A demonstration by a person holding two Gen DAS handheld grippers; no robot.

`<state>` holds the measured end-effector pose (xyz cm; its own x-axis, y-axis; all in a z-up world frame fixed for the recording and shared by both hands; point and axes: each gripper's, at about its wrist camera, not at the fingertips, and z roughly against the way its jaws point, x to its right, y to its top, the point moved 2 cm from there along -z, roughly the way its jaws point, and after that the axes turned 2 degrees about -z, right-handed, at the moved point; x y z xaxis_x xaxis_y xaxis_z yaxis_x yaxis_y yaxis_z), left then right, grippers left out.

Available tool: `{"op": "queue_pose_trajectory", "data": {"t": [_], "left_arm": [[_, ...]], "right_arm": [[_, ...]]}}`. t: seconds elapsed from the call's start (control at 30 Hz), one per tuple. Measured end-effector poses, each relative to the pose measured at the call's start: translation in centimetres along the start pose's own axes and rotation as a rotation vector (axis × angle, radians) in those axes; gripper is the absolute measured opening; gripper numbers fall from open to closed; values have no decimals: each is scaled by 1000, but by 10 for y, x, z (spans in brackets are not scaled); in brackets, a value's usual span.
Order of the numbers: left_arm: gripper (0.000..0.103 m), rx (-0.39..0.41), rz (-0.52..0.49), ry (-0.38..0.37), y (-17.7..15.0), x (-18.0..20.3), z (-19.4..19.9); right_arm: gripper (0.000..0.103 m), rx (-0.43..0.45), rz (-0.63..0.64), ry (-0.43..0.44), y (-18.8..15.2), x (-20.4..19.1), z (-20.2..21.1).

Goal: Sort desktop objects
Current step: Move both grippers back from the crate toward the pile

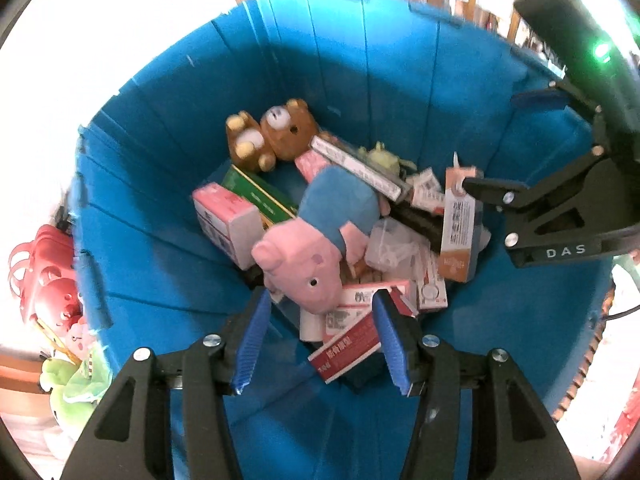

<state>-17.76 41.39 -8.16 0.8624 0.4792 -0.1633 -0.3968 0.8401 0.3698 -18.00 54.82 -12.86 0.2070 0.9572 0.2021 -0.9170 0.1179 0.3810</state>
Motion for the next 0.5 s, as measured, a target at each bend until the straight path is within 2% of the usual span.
{"op": "queue_pose_trajectory", "data": {"t": [0.03,0.13,0.2,0.27,0.37,0.43,0.5], "left_arm": [[52,38,13,3,-2,-3,9],[56,134,57,21,-9,-11,31],[65,211,88,39,-15,-17,47],[65,313,125,79,-28,-26,68],[65,420,194,123,-52,-46,92],[65,457,263,112,-74,-66,101],[65,458,313,118,-93,-84,104]], "right_arm": [[103,15,-9,-3,0,1,3],[103,76,-33,-11,-3,-1,16],[103,123,-45,8,-6,-8,28],[103,177,-58,22,-9,-16,43],[103,283,-78,57,-15,-33,76],[103,363,-90,90,-19,-48,100],[103,442,-98,137,-20,-68,124]]}}
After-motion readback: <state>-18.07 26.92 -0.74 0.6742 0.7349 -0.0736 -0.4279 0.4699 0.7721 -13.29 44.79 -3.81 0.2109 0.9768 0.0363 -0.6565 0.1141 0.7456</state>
